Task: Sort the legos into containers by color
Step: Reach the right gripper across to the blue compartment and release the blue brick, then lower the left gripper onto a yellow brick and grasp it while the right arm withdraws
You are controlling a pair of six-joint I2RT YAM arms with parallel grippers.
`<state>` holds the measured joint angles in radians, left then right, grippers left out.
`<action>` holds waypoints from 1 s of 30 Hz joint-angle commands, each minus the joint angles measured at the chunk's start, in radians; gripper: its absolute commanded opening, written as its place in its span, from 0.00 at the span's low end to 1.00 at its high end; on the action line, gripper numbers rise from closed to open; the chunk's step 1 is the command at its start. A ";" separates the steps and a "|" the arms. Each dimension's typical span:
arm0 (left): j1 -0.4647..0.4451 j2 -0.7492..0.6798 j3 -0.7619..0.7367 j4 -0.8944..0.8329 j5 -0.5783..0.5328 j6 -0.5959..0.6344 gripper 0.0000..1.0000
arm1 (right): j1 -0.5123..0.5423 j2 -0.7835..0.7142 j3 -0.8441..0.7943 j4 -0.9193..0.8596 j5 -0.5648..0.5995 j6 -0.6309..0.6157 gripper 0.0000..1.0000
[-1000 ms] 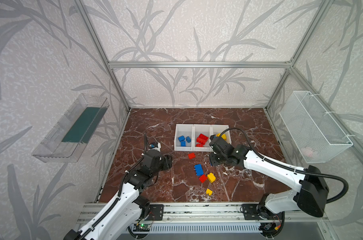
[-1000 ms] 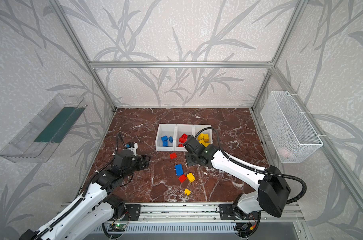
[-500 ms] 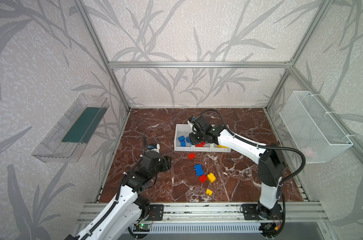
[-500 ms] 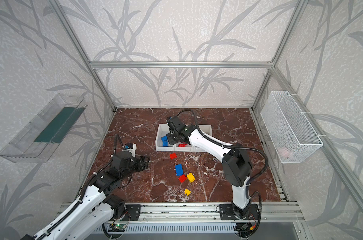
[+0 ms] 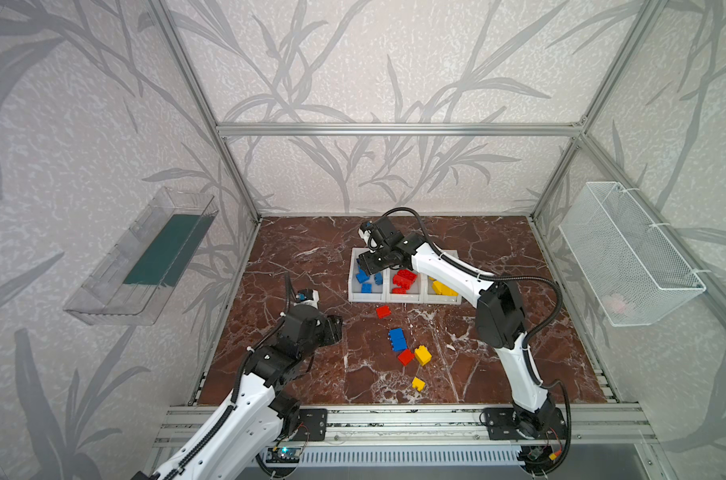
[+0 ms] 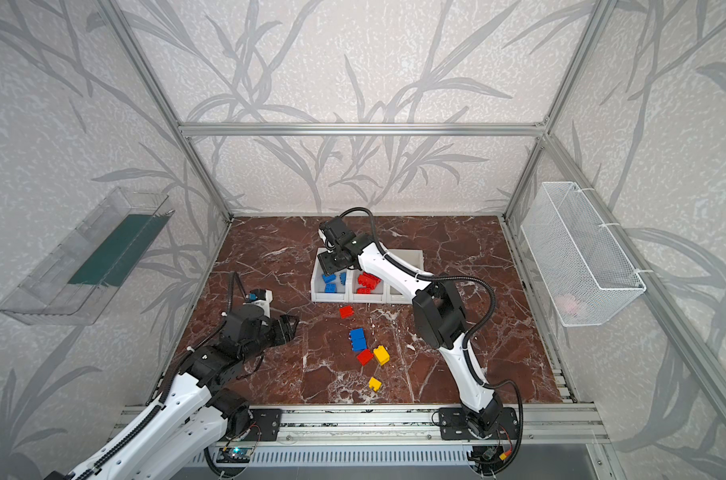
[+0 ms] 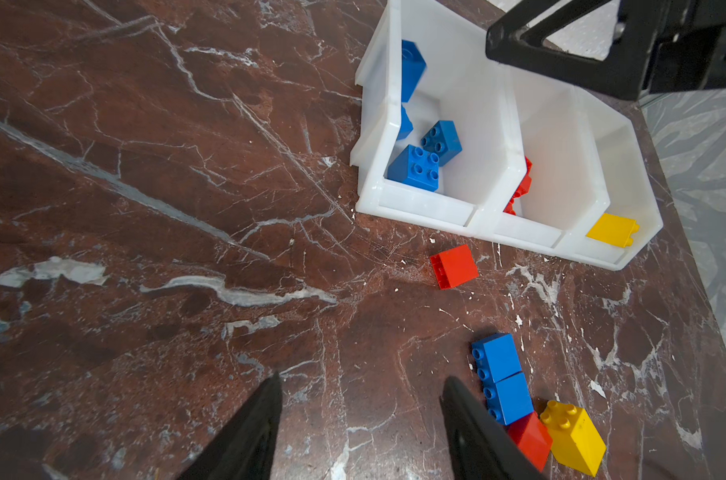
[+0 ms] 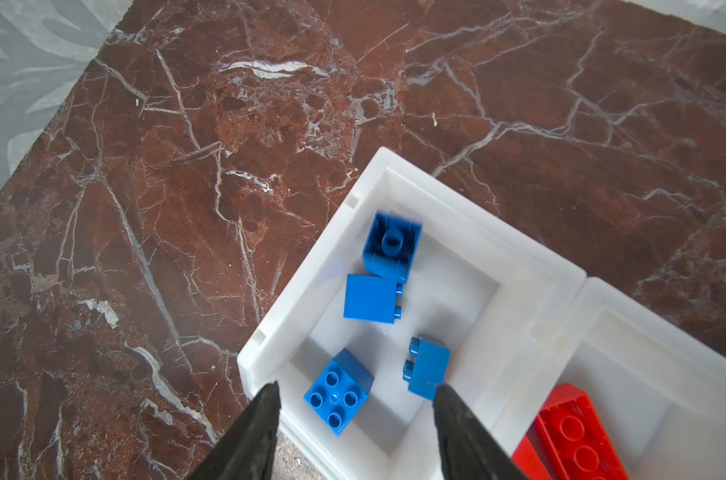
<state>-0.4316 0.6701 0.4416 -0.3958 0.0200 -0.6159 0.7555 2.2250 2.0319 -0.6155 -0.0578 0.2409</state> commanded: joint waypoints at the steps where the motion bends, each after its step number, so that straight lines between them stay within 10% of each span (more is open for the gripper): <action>1: 0.001 0.007 -0.008 0.013 -0.005 -0.016 0.64 | -0.005 -0.045 0.020 -0.042 -0.008 -0.005 0.62; 19: -0.028 0.105 -0.027 0.119 0.133 -0.019 0.64 | -0.014 -0.511 -0.518 0.076 0.088 -0.010 0.64; 30: -0.196 0.261 0.018 0.183 0.107 0.012 0.64 | -0.062 -0.834 -0.973 0.054 0.233 0.146 0.65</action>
<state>-0.5934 0.8967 0.4232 -0.2379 0.1383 -0.6262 0.7170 1.4624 1.1202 -0.5518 0.1169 0.3157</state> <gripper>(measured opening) 0.642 0.649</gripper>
